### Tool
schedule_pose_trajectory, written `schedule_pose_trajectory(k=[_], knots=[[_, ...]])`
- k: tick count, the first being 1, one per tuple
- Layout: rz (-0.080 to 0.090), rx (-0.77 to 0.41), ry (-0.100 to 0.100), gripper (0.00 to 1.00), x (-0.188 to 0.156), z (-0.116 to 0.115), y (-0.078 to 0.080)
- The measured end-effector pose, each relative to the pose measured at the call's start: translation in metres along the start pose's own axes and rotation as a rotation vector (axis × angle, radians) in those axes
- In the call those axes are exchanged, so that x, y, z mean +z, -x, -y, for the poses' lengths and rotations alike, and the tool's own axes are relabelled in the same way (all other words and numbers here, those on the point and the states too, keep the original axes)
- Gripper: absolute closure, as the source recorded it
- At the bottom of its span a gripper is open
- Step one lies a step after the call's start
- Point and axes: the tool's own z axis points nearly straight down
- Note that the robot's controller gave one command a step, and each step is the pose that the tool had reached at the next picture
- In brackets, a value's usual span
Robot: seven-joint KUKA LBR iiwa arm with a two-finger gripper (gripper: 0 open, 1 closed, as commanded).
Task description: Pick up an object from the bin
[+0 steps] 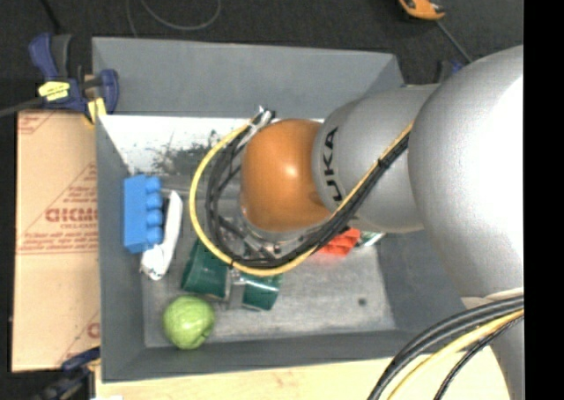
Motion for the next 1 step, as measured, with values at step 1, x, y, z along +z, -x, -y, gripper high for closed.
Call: schedule_pose_trajectory(k=[1], knots=[[-0.008,-0.092,-0.004,0.0,-0.0208,0.007,0.0084]])
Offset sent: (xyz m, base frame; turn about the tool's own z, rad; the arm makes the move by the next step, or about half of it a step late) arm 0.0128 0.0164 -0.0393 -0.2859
